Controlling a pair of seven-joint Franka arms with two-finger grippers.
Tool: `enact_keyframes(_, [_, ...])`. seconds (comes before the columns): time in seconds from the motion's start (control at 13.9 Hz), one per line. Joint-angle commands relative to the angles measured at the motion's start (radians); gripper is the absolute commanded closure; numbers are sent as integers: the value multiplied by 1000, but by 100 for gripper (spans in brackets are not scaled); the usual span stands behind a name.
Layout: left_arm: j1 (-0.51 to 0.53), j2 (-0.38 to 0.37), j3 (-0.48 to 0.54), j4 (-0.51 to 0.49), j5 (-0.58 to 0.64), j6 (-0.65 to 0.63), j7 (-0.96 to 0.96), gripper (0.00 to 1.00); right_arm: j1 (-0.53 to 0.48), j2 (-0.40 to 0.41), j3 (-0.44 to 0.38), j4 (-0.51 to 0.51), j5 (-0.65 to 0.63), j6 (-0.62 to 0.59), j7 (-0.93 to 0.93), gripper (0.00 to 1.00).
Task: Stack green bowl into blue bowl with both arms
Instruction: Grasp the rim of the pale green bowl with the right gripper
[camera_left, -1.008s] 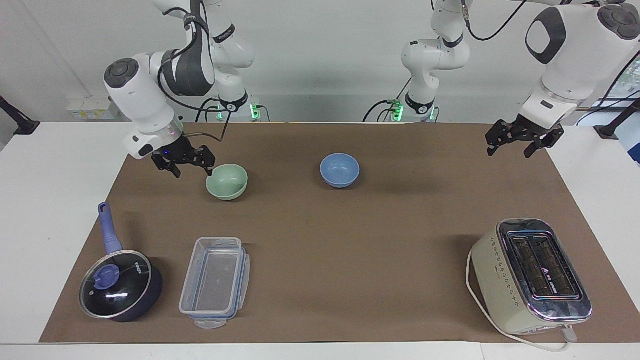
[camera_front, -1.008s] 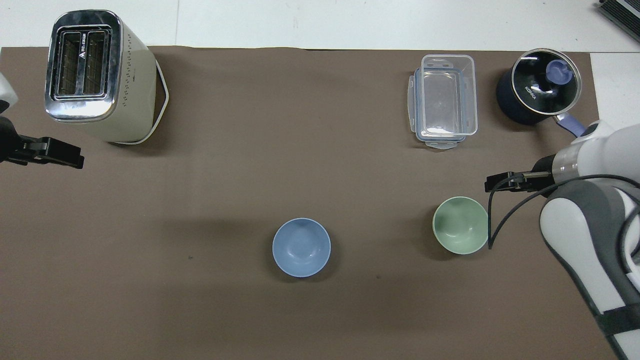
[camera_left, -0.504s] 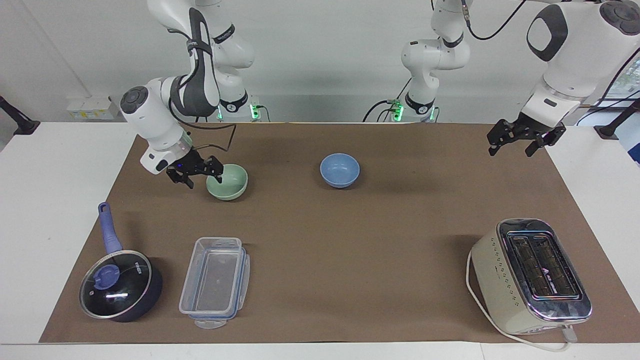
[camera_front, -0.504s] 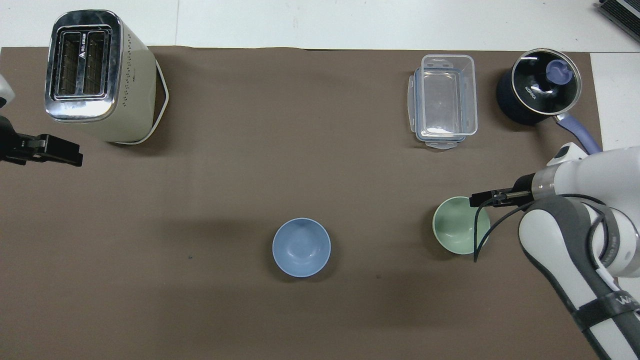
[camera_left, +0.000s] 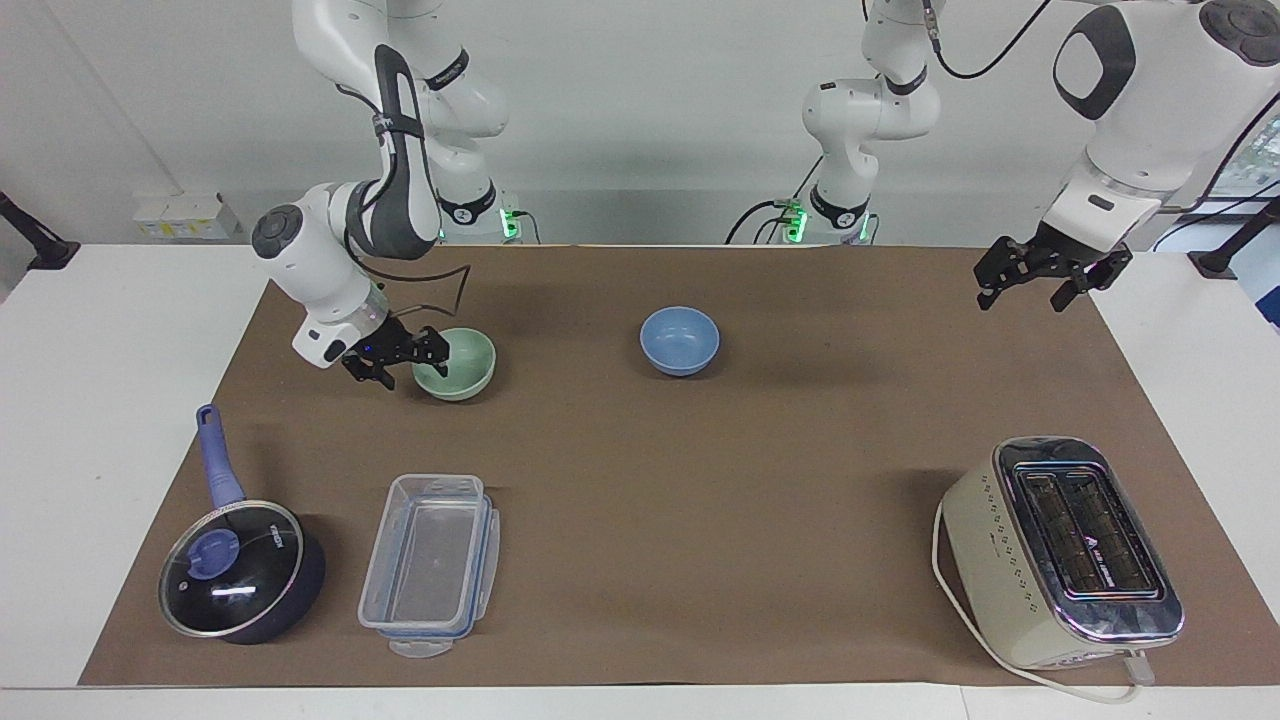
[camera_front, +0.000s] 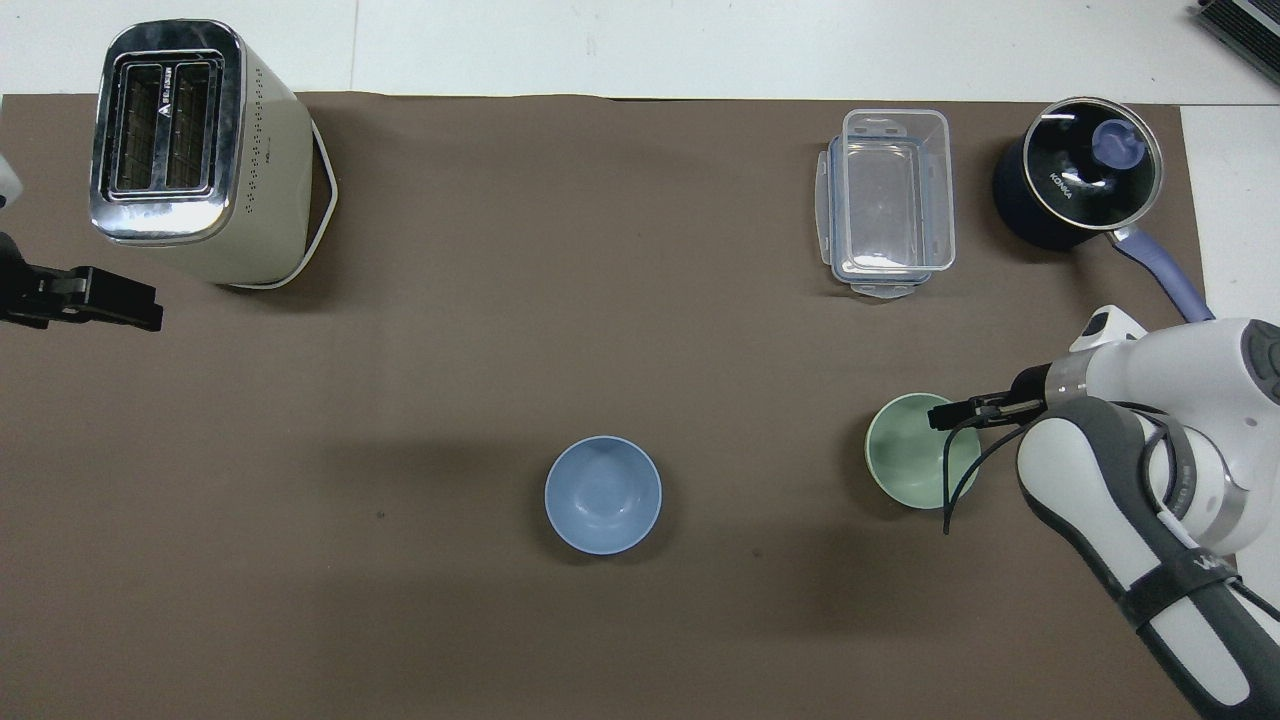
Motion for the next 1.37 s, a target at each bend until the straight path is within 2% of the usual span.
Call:
enact_keyframes(0.0, [6,-8,-6,5,14,-19,-13,0,-32,23,8,-11,53,26,-89,7])
enact_keyframes(0.22, [6,-8,-5,5,14,-19,-13,0,-37,25,8,-20,93,17,-119,9])
enact_keyframes(0.43, [6,-8,-6,5,14,-19,-13,0,-32,12,11,-43,93,8,-131,20])
enact_keyframes(0.58, [6,-8,-6,6,14,-19,-13,0,-30,11,11,-43,95,-17,-133,39])
enact_keyframes(0.79, [6,-8,-6,5,15,-19,-13,0,-30,6,11,-42,133,-60,-137,93])
enact_keyframes(0.86, [6,-8,-6,5,14,-19,-13,0,-29,6,11,-39,161,-80,-146,100])
enact_keyframes(1.15, [6,-8,-6,5,15,-19,-13,0,-21,-10,16,-29,195,-115,-143,100])
enact_keyframes(1.3, [6,-8,-6,5,14,-19,-13,0,29,-52,17,-29,195,-132,-128,100])
